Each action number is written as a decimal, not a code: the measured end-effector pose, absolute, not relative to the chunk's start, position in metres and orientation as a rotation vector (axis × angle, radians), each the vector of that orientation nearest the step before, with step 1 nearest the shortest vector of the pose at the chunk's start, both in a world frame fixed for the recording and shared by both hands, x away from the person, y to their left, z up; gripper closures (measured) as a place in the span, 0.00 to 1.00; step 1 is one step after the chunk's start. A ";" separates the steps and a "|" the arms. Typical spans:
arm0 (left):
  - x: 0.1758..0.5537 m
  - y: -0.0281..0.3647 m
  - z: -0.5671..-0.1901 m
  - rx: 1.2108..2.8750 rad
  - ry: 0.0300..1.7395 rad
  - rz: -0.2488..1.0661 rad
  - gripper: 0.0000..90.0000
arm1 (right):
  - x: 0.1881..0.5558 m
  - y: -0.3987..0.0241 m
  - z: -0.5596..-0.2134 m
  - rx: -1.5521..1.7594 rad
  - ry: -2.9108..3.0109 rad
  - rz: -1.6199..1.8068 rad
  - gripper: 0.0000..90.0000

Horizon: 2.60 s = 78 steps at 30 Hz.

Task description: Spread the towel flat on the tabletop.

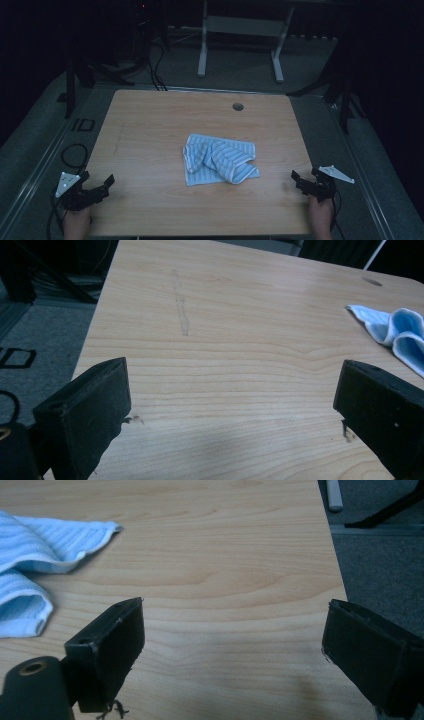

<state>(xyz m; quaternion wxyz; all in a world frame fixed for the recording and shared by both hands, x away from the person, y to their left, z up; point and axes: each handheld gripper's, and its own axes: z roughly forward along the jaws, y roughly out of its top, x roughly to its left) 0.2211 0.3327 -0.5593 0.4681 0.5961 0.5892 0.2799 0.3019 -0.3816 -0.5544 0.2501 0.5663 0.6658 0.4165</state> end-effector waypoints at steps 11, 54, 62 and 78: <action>0.225 0.338 -0.556 1.653 1.432 0.635 0.03 | 0.301 -0.376 -0.552 1.473 1.911 1.138 0.11; 0.297 0.183 -0.540 2.075 0.979 0.319 0.21 | 0.317 -0.229 -0.531 0.934 2.541 1.192 0.25; 0.300 0.146 -0.538 2.159 0.864 0.318 0.32 | 0.313 -0.202 -0.533 0.827 2.639 1.171 0.35; 0.318 0.091 -0.537 2.278 0.722 0.474 0.66 | 0.321 -0.179 -0.530 0.802 2.651 1.113 0.72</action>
